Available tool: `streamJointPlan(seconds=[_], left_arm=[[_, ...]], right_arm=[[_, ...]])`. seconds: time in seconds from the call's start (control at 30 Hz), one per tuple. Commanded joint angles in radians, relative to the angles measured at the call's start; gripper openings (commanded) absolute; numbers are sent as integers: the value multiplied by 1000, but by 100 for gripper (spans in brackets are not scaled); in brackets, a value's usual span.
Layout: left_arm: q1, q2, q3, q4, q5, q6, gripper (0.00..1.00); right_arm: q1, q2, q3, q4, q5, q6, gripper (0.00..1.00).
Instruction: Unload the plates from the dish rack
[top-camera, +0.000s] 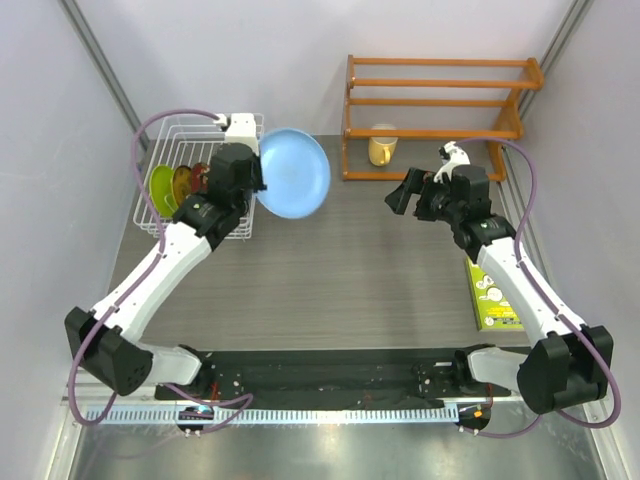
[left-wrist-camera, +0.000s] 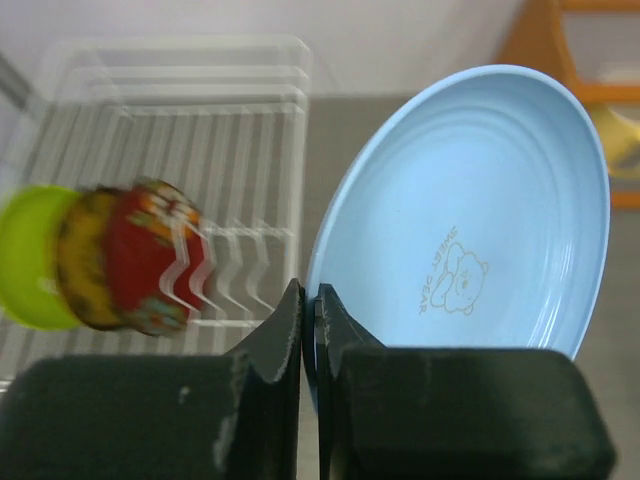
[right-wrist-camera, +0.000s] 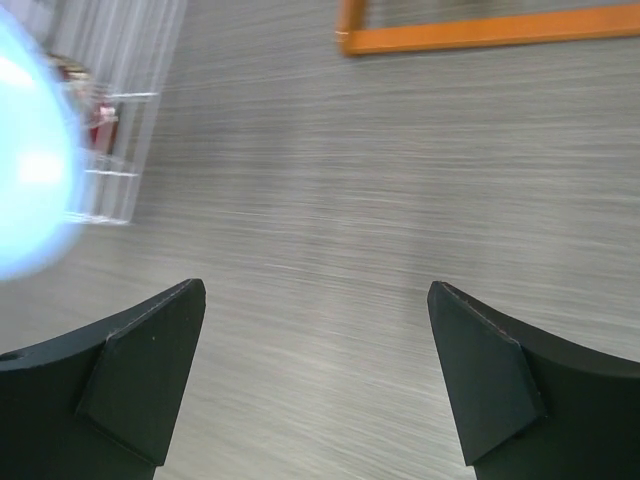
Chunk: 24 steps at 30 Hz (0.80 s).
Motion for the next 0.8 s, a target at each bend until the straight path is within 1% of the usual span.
streamJointPlan(seconds=[0.0,0.07,0.13,0.17,0.27,0.4,0.47,0.5,0.53,0.57,0.67,0.77], left_arm=[[0,30,-107,-12,313,-266,0],[0,41,-131,24,382,-305,0],[0,45,-160,51,422,-351,0],[0,48,-166,74,451,-363,0],[0,47,-187,120,479,-400,0],[0,53,-197,156,521,-422,0],[0,61,-198,173,534,-432,0],[0,65,-203,182,532,-437,0],[0,67,-204,188,572,-442,0],[0,67,-207,209,581,-449,0],[-1,64,-232,248,620,-465,0],[-1,58,-261,300,661,-483,0]], right_arm=[[2,-6,-19,167,-222,147,98],[2,-9,-53,244,-282,184,98],[2,-10,-86,315,-303,230,98],[2,-7,-94,329,-317,242,98],[2,3,-116,349,-332,264,98],[4,25,-143,390,-389,288,97],[8,31,-156,413,-402,307,96],[11,45,-159,418,-406,307,94],[14,52,-157,416,-409,307,93],[19,62,-157,413,-411,308,92],[25,94,-162,433,-426,310,83],[27,125,-171,484,-461,331,60]])
